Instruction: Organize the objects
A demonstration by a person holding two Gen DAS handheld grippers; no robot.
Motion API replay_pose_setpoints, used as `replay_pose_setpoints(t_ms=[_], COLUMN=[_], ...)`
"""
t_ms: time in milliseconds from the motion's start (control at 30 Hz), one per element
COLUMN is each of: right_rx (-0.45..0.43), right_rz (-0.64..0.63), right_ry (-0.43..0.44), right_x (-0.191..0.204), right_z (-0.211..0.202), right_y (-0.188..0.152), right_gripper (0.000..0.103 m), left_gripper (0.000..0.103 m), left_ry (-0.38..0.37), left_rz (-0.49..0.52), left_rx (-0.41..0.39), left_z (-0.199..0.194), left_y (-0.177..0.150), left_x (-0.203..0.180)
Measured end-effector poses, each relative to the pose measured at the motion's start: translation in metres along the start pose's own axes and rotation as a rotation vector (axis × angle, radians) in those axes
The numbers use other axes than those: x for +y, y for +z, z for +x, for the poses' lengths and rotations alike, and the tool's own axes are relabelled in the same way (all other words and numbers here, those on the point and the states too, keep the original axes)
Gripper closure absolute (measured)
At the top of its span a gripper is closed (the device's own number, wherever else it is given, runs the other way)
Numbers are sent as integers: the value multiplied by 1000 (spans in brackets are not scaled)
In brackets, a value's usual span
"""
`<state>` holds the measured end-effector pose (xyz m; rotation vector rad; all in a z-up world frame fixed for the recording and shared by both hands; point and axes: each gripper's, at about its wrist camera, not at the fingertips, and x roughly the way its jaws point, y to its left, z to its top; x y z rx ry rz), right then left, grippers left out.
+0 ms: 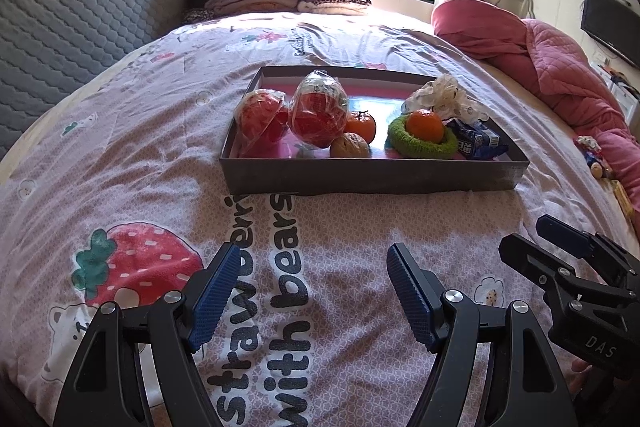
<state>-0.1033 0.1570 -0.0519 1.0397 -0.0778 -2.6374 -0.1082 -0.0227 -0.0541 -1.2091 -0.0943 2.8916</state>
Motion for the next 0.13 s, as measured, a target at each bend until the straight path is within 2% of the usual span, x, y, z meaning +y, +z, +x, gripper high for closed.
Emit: replay_pose_setpoints(t_ms=[133], right_rx=[3], right_rz=[0], right_ry=[2], right_x=[0], right_z=[1], right_y=[-1], right_gripper=[35], left_gripper=[26], left_ry=[-4], left_rz=[-2], left_rx=[0], left_z=[0], left_y=[0], left_x=[0])
